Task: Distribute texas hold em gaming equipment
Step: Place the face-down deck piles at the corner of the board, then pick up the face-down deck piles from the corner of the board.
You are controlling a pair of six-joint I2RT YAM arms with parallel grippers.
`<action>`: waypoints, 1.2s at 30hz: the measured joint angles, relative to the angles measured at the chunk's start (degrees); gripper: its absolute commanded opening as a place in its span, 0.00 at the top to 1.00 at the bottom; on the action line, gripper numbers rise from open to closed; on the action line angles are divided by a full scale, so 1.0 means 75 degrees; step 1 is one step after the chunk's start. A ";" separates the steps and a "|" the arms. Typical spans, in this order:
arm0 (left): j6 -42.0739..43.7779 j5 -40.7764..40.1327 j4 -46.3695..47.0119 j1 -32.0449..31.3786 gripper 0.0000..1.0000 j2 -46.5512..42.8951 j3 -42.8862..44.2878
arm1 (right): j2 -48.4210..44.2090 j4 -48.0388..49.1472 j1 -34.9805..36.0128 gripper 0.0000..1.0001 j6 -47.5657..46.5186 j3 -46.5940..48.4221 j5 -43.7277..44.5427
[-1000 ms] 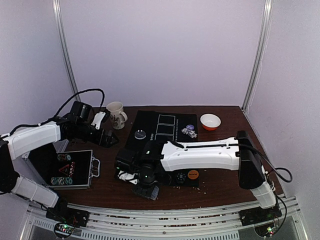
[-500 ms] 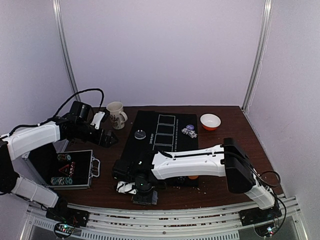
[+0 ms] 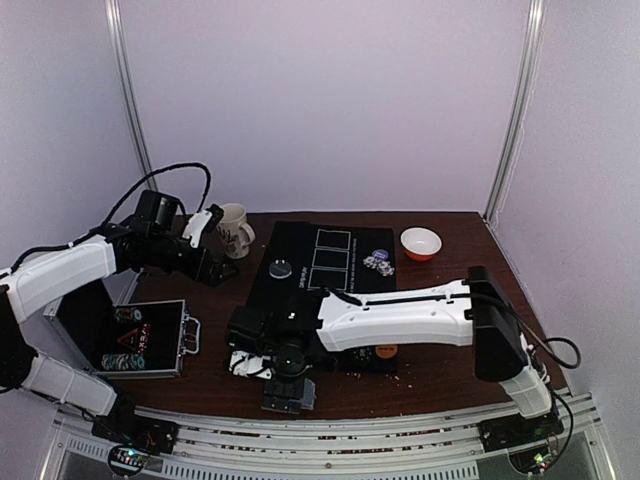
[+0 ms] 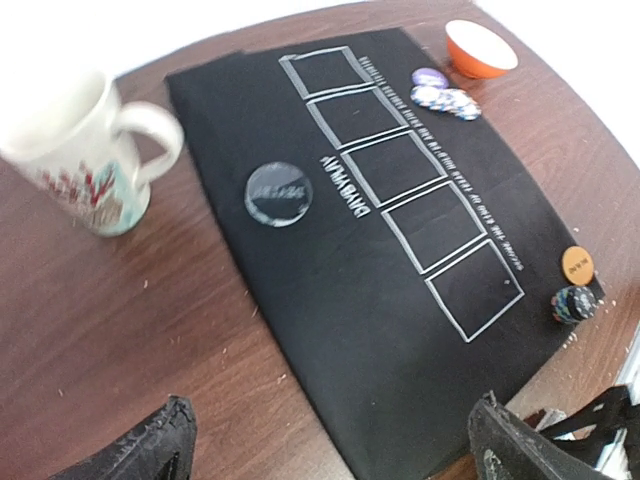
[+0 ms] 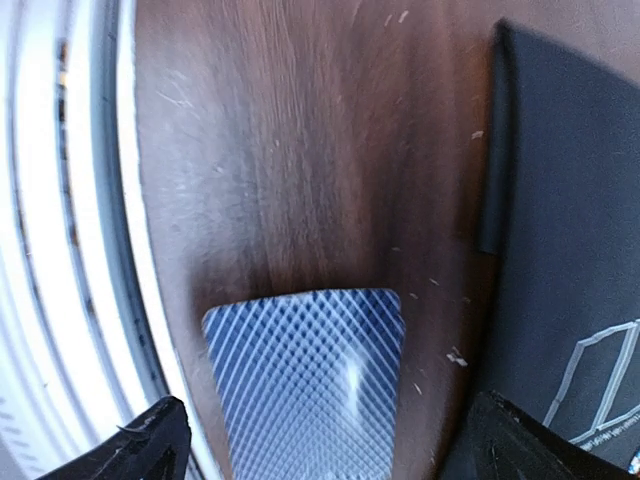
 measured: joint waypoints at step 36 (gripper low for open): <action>0.3937 -0.0539 -0.1306 -0.5639 0.02 0.2503 0.0405 | -0.7073 0.4363 -0.2503 0.00 0.3841 -0.7554 0.0137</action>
